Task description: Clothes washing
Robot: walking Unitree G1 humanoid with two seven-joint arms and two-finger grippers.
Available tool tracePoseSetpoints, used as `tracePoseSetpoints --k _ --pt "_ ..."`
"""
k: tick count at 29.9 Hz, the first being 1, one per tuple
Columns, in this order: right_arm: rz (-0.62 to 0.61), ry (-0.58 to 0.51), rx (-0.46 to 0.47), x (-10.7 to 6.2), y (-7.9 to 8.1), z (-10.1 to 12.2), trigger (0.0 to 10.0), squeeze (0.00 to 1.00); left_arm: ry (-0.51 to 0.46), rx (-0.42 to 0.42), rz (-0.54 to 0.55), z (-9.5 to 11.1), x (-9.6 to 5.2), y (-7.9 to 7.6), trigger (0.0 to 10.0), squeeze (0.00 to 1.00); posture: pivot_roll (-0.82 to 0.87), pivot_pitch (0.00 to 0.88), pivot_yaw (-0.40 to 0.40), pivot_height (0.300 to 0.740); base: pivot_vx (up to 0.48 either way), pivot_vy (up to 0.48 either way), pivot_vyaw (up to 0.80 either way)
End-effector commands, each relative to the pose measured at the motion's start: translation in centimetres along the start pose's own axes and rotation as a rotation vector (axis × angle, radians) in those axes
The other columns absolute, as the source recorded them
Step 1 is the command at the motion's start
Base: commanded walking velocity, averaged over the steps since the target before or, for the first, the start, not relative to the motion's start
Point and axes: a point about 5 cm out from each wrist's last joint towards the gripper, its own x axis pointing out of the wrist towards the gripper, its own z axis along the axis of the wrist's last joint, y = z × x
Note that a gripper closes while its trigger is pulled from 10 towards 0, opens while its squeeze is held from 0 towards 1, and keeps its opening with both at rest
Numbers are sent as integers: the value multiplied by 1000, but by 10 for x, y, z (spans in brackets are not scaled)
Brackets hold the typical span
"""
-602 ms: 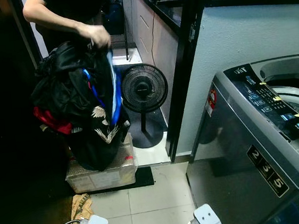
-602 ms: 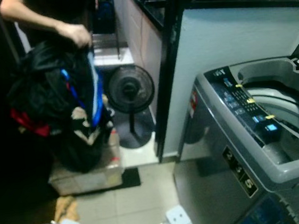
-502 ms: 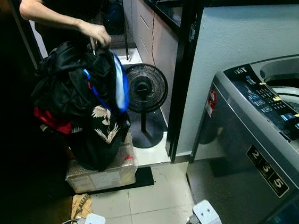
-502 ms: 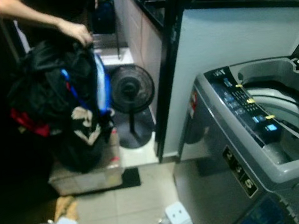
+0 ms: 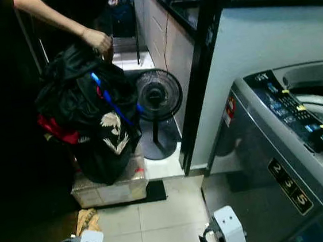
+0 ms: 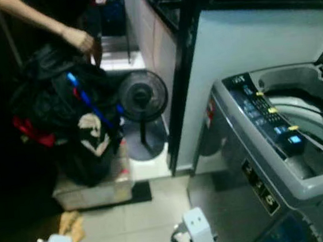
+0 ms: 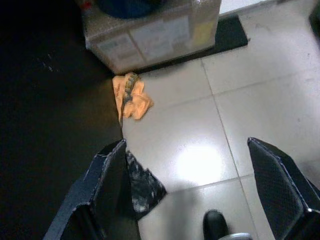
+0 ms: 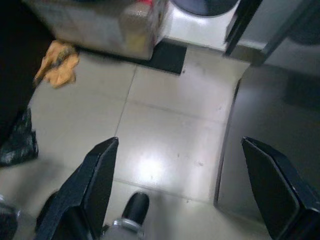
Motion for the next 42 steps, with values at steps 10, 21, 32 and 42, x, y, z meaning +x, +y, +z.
tracePoseSetpoints --k 10,21,32,42 --pt "-30 -267 17 -7 -15 36 10000 0 -263 -32 -45 51 -10 -10 10000 0 42 0 -60 740 0 0 0" --pt "35 -452 23 0 5 83 10000 0 -429 108 -19 94 -13 -16 10000 0 20 5 -58 740 0 0 0" --pt "36 -460 44 -2 13 87 10000 0 -467 77 -67 117 -14 -23 10000 0 7 4 -61 740 0 0 0" --pt "56 -484 38 -3 13 98 10000 0 -435 73 -50 115 -15 -16 10000 0 24 13 -44 740 0 0 0"
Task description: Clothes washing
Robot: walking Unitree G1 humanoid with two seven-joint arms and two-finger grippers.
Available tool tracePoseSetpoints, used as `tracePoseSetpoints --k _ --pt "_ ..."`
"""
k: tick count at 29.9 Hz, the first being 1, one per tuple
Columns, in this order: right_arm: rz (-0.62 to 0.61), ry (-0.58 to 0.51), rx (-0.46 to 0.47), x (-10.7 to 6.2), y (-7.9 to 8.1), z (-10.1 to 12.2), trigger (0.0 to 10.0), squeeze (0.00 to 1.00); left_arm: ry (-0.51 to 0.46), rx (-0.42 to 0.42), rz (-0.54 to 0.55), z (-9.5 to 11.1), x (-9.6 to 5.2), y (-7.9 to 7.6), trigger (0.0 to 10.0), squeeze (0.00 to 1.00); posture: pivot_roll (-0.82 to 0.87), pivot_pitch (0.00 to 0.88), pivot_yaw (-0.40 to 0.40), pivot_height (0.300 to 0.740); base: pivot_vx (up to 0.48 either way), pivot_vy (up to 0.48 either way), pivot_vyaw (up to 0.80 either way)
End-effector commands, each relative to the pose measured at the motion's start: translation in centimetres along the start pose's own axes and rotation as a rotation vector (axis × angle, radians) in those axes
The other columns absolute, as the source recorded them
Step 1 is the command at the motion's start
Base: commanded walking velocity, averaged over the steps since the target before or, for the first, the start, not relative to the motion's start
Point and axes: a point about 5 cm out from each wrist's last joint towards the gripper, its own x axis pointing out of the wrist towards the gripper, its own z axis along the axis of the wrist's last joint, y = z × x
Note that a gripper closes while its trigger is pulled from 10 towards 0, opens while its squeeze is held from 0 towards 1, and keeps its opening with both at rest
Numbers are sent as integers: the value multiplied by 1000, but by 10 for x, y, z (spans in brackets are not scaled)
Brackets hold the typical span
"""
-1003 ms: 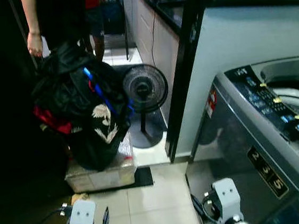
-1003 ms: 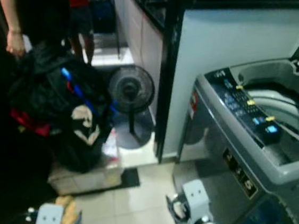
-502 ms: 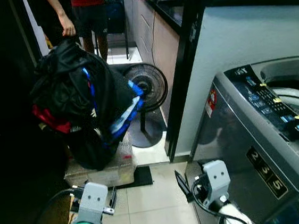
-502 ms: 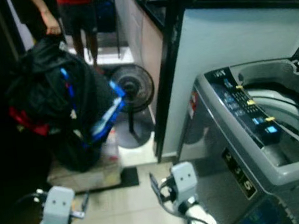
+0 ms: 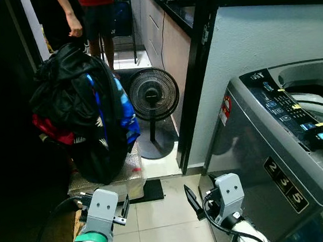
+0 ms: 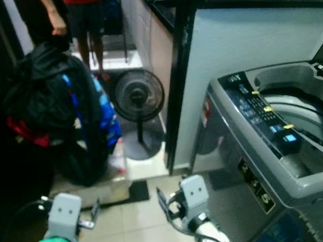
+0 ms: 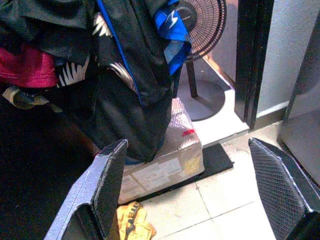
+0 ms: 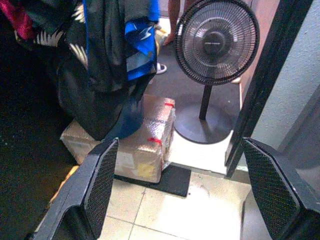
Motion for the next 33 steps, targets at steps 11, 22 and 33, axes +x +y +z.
tracePoseSetpoints --k 11,22,33 --pt "46 -245 80 32 25 68 10000 0 -175 -69 50 60 15 9 10000 0 48 8 -48 740 0 0 0" --pt "88 -237 78 35 32 73 10000 0 -163 -74 84 62 7 14 10000 0 71 0 -70 740 0 0 0" --pt "134 -220 98 38 51 74 10000 0 -138 -82 81 61 12 9 10000 0 57 0 -64 740 0 0 0"
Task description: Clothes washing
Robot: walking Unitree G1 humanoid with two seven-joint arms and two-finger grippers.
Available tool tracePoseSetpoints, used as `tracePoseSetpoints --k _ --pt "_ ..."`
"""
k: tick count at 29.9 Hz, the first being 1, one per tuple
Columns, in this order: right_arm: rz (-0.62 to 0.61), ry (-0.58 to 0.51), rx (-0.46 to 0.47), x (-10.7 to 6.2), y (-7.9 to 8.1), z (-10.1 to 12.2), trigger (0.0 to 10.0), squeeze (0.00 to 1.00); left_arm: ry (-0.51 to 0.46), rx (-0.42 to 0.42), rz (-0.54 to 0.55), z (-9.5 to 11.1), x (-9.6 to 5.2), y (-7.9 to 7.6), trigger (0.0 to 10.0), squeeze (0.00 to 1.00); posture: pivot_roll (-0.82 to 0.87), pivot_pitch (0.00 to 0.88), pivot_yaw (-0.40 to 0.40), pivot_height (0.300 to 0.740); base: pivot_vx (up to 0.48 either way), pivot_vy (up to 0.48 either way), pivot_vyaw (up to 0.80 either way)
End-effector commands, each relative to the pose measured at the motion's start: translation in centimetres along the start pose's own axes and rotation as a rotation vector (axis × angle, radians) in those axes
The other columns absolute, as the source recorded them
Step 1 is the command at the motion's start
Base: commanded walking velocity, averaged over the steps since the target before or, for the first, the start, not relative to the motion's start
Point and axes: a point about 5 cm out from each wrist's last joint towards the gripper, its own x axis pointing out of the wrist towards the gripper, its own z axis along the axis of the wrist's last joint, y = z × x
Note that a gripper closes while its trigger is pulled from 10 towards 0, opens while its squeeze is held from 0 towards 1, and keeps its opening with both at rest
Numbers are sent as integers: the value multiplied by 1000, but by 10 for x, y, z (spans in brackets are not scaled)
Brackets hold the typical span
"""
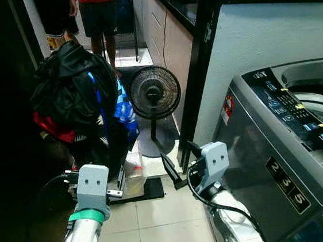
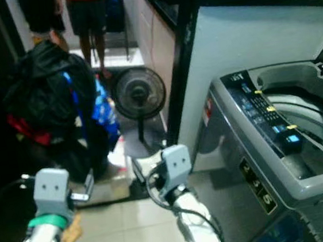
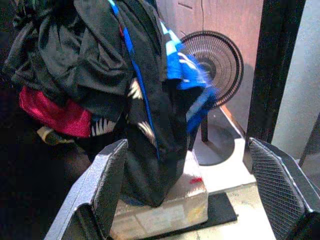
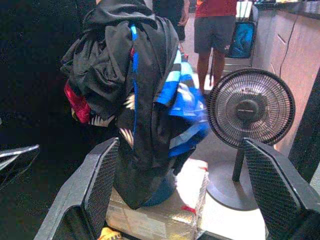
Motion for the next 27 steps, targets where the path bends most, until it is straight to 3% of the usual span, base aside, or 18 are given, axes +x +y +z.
tracePoseSetpoints --k 1,13,19,27 --pt "-8 -1 19 1 4 0 10000 0 33 0 -8 -5 0 -2 10000 0 52 0 -60 740 0 0 0" --pt "-121 20 23 4 -13 -1 10000 0 15 -28 -1 3 13 -4 10000 0 36 0 -45 740 0 0 0" --pt "-225 14 41 7 -37 3 10000 0 -2 -64 0 6 17 -4 10000 0 36 0 -42 740 0 0 0" --pt "-235 8 39 9 -39 5 10000 0 -19 -59 -5 9 20 -7 10000 0 38 0 -41 740 0 0 0"
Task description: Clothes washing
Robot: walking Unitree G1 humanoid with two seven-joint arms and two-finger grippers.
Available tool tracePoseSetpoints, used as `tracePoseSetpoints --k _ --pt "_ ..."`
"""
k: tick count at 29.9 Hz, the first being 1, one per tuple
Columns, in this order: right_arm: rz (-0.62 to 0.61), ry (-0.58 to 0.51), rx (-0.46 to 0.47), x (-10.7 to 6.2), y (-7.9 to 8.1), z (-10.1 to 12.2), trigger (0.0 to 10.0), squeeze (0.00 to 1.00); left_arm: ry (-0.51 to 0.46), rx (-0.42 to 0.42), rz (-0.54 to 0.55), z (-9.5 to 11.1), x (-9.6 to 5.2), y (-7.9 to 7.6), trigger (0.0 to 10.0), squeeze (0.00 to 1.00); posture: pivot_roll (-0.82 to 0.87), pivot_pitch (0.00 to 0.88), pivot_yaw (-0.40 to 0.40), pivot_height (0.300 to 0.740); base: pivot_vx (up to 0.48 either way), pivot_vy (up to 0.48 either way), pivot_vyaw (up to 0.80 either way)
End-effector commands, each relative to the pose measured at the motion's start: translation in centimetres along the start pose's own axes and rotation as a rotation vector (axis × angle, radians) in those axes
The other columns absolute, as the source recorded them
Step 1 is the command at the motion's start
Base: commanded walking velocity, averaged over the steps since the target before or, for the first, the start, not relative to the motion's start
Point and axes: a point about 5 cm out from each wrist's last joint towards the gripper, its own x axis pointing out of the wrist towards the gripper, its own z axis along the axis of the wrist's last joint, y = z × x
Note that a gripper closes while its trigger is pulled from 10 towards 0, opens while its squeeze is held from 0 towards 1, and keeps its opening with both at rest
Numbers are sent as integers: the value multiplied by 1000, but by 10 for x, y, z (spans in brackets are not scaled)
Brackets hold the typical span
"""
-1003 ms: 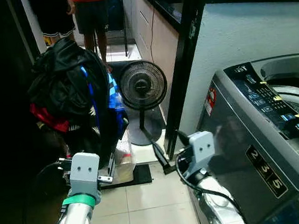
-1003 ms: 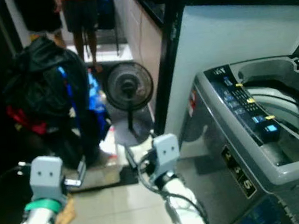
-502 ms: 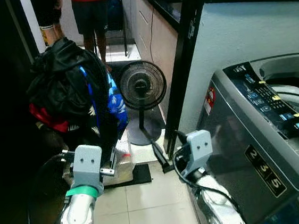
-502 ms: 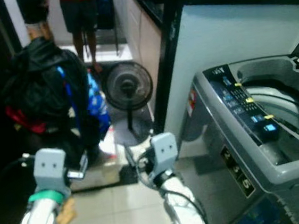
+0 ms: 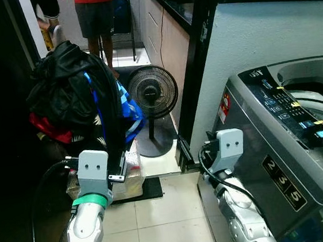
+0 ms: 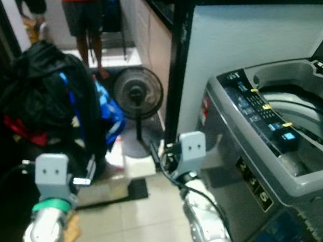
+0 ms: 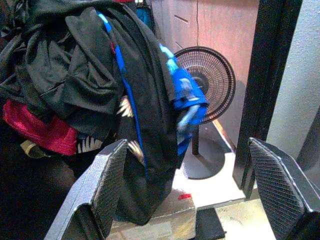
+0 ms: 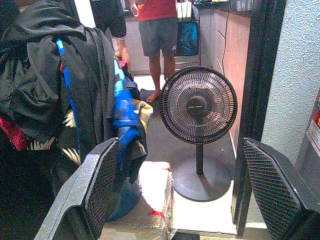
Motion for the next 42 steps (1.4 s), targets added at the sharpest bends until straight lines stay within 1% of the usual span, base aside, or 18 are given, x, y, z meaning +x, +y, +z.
tracePoseSetpoints --k 1,2,3,10,14,17,22,32,37,42 --pt "-15 19 6 -1 -3 -4 10000 0 13 3 -6 -4 0 -3 10000 0 38 0 -41 740 0 0 0" --pt "-14 15 2 0 -2 -3 10000 0 12 3 -7 -3 0 -4 10000 0 38 0 -40 740 0 0 0" --pt "-8 5 -32 0 -2 -1 10000 0 5 10 -8 -1 1 -5 10000 0 37 0 -39 740 0 0 0" --pt "-10 -24 -54 4 -3 5 10000 0 -18 22 -13 2 1 -4 10000 0 35 0 -38 740 0 0 0" --pt "-10 -40 -73 6 -4 9 10000 0 -32 28 -10 4 2 -3 10000 0 34 0 -37 740 376 0 0" --pt "-4 -40 -82 6 -5 10 10000 0 -37 32 -9 5 3 -4 10000 0 35 0 -37 740 480 0 763" --pt "-4 -35 -79 5 -4 8 10000 0 -34 34 -9 4 3 -3 10000 0 35 0 -35 740 480 0 705" --pt "-12 -41 -53 5 -4 8 10000 0 -35 33 -8 5 4 -3 10000 0 35 0 -33 740 418 0 0" --pt "-19 -39 -55 5 -7 8 10000 0 -23 19 -12 4 5 -4 10000 0 32 0 -30 740 0 0 0" --pt "-18 -37 -57 4 -7 7 10000 0 -44 23 -23 6 6 -5 10000 0 28 0 -26 740 111 0 0"
